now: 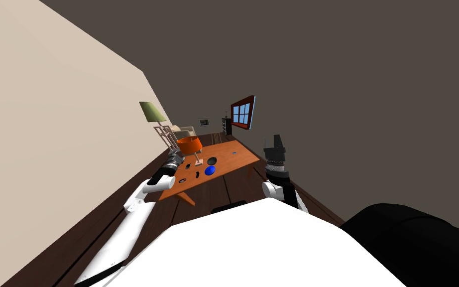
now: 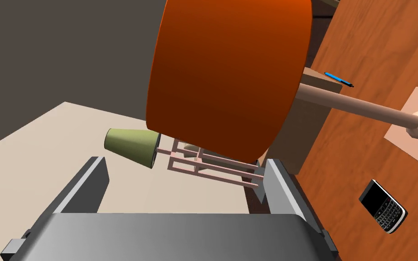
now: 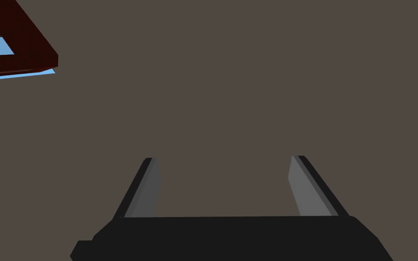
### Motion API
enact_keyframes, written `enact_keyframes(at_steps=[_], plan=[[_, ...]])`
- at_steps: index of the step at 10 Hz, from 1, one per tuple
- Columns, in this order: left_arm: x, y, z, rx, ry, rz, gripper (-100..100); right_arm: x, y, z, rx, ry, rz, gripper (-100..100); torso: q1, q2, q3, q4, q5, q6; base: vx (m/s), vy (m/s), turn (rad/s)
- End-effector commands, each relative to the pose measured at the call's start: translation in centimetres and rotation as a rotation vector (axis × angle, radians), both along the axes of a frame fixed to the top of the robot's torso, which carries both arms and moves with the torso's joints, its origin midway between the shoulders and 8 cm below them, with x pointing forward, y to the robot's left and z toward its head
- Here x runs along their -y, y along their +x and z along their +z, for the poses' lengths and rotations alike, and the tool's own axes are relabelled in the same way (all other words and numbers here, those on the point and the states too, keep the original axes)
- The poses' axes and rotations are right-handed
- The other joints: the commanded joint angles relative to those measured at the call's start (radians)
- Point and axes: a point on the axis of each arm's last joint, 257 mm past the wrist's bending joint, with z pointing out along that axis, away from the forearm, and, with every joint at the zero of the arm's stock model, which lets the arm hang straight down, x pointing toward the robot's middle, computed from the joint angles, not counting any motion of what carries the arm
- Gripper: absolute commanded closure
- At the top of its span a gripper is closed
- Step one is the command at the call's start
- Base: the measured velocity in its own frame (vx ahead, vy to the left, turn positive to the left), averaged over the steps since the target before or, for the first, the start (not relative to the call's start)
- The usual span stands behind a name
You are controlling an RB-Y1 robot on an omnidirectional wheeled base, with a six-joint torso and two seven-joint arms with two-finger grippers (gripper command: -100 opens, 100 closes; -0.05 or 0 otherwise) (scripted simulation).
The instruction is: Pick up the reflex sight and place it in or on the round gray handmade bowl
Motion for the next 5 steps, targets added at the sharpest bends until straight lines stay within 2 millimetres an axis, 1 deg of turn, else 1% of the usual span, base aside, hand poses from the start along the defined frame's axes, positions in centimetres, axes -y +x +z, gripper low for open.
enact_keyframes(at_steps=[1, 2, 3, 4, 5], plan=[[-2.4, 0.3, -1.5, -0.052, -0.058, 0.048, -100, 0.0, 0.0, 0.0, 0.0, 0.0, 0.0, 0, 0.0, 0.0, 0.0, 0.0, 0.0, 0.0, 0.004, -0.008, -0.173], [-2.7, 0.2, -2.2, -0.069, -0.062, 0.056, -100, 0.0, 0.0, 0.0, 0.0, 0.0, 0.0, 0, 0.0, 0.0, 0.0, 0.0, 0.0, 0.001, 0.004, -0.005, -0.131], [-4.3, 0.4, -2.4, -0.092, -0.111, 0.089, -100, 0.0, 0.0, 0.0, 0.0, 0.0, 0.0, 0, 0.0, 0.0, 0.0, 0.0, 0.0, 0.0, 0.009, -0.01, -0.189], [-5.1, 0.2, -3.9, -0.122, -0.118, 0.107, -100, 0.0, 0.0, 0.0, 0.0, 0.0, 0.0, 0, -0.001, -0.001, 0.0, 0.0, 0.0, 0.001, 0.009, -0.005, -0.13], [-6.7, 0.3, -4.1, -0.14, -0.172, 0.141, -100, 0.0, 0.0, 0.0, 0.0, 0.0, 0.0, 0, 0.0, -0.001, 0.0, 0.0, 0.0, 0.0, 0.011, -0.01, -0.202]])
